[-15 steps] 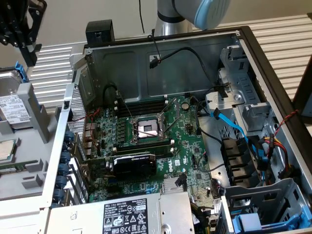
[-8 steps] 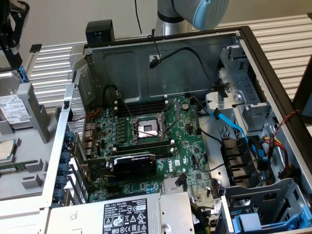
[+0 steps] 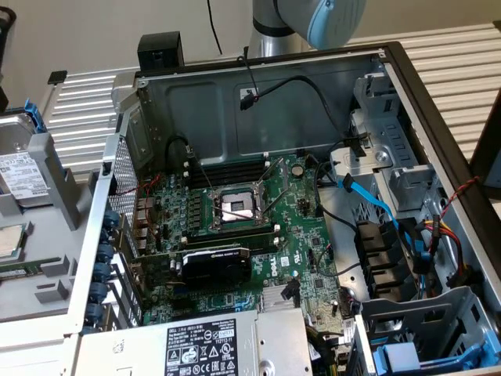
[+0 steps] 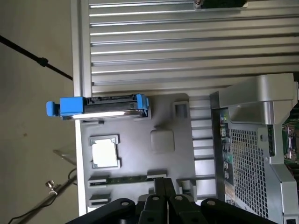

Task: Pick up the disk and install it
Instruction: 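Reach for the disk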

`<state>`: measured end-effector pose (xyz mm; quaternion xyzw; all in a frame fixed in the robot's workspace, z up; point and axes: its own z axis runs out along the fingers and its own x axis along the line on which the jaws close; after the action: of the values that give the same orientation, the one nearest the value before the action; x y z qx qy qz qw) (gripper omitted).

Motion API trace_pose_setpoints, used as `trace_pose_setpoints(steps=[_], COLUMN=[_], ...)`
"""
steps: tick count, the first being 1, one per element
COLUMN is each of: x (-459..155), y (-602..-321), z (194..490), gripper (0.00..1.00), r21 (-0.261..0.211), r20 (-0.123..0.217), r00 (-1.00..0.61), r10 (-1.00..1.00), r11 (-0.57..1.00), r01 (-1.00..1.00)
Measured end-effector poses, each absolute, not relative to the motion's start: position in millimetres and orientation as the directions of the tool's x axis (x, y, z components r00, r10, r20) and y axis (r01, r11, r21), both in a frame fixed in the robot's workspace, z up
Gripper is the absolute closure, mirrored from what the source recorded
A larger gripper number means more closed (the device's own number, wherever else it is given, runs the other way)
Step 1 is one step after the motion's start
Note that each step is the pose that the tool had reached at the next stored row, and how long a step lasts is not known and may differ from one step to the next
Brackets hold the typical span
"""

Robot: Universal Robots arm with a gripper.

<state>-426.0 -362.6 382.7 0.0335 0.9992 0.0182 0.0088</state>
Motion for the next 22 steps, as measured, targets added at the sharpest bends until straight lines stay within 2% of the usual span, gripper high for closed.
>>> trace_pose_setpoints(steps=[22], x=[-474], y=[-333], z=[380], gripper=[0.89], r21=[0.026], r20=[-0.016], r00=[-1.000], r10=[0.022], r11=[0.999], r01=[0.021])
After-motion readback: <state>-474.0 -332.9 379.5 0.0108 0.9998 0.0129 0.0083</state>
